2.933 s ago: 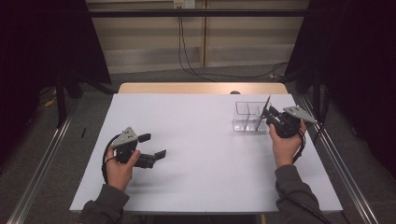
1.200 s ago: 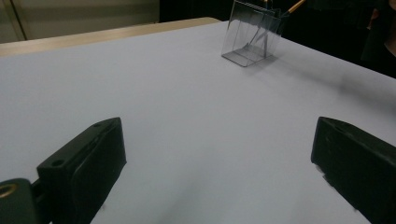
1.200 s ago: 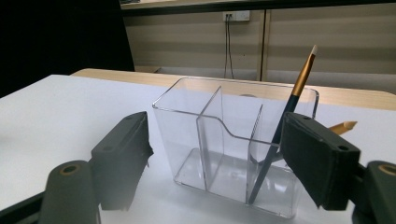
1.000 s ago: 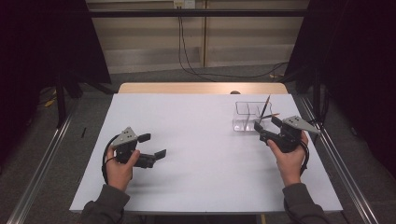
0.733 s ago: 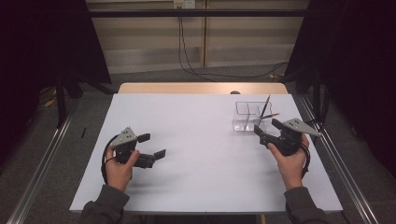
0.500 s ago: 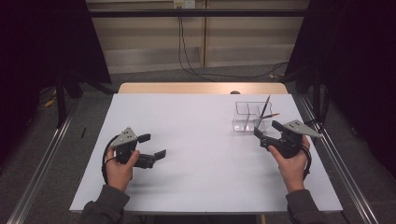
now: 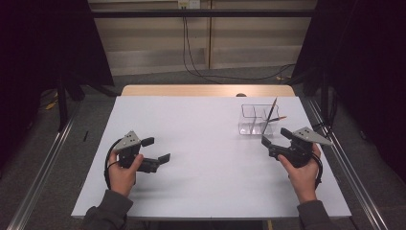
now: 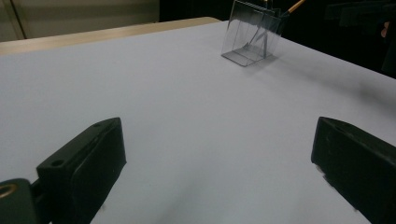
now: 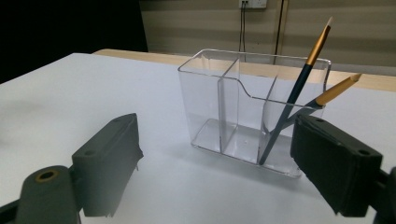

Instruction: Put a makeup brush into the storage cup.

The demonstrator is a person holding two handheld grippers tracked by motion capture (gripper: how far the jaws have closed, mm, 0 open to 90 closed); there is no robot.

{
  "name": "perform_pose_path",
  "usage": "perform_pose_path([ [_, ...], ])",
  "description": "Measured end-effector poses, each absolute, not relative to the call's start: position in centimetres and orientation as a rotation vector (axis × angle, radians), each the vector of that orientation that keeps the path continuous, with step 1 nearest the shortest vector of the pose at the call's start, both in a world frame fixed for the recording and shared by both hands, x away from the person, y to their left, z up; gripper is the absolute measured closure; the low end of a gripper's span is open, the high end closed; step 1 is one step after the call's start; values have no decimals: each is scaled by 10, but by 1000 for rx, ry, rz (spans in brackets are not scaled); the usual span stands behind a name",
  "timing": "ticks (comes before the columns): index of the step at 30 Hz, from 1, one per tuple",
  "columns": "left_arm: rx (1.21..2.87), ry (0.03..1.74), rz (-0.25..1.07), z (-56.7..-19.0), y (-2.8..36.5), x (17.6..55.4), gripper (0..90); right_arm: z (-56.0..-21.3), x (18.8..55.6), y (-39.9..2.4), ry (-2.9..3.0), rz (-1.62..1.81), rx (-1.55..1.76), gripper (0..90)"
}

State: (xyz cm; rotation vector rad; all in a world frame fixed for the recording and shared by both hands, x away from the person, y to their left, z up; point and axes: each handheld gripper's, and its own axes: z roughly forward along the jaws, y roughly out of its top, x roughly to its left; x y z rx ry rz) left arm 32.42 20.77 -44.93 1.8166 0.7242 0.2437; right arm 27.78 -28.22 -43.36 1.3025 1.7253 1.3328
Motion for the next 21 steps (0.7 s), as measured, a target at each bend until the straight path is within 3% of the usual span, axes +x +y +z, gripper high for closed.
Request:
perform_pose_path([
  [21,1801,718,236,-449,212,325,27,-441,259,-288,1767,1317,1295,139],
])
